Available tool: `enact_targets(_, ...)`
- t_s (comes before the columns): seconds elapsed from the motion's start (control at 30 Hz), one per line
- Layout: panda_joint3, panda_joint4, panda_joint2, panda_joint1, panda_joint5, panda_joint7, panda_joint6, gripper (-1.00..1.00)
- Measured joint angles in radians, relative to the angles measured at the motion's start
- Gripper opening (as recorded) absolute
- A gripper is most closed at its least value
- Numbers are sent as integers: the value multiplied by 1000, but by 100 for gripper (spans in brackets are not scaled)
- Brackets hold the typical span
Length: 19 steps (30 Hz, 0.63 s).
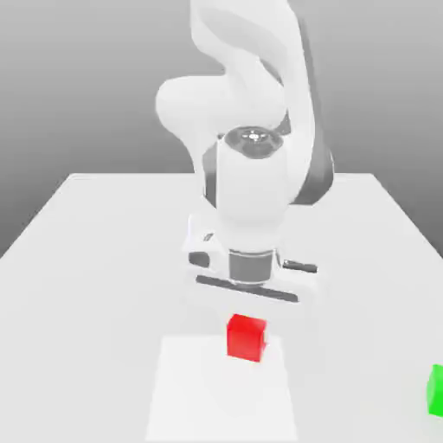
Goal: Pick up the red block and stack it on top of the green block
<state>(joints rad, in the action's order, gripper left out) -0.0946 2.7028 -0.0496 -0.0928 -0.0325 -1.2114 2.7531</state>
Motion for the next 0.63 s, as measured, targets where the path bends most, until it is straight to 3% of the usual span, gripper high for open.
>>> enact_targets(0.37, -180, -394, -195, -219, -92, 103, -212, -100)
enact_targets(0.5, -174, -453, -317, -274, -150, 85, -156, -100)
enact_targets(0.53, -161, -457, -351, -286, -167, 74, -126, 100)
enact_targets(0.63, -161, -457, -351, -286, -167, 74, -126, 100)
